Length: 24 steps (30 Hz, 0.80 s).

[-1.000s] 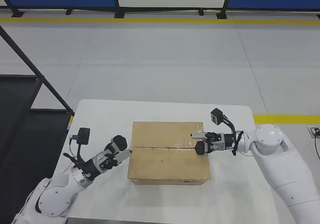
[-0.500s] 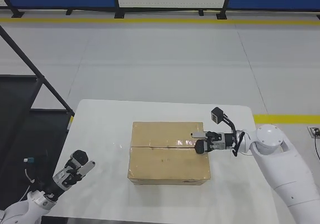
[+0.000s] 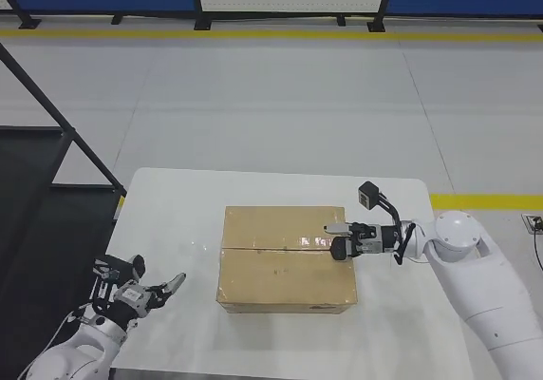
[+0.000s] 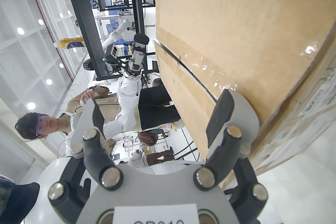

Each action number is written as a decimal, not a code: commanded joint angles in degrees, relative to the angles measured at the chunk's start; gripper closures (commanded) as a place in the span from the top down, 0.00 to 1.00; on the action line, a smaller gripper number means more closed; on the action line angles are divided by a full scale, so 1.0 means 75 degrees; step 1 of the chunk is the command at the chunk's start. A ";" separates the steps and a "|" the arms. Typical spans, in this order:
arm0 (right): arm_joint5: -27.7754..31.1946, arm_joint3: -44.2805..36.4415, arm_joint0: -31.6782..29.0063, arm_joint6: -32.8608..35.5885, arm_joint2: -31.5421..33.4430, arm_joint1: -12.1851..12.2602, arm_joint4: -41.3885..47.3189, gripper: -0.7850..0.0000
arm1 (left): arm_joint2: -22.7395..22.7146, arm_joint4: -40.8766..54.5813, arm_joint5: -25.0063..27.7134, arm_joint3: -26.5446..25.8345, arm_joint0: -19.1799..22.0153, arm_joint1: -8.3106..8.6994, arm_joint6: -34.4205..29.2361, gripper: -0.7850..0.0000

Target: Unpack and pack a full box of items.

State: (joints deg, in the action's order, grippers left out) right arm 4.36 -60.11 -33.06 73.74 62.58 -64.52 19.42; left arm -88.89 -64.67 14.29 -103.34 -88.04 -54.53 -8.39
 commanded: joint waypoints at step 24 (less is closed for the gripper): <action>0.0000 0.0000 0.0000 0.0000 0.0000 0.0000 0.0000 1.00 | -0.0050 0.2976 0.1594 0.0961 0.0524 -0.0243 0.1139 1.00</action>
State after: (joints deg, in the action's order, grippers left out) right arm 4.36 -60.11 -33.06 73.74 62.58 -64.52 19.42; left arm -88.62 -50.43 23.92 -96.84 -84.06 -56.33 0.81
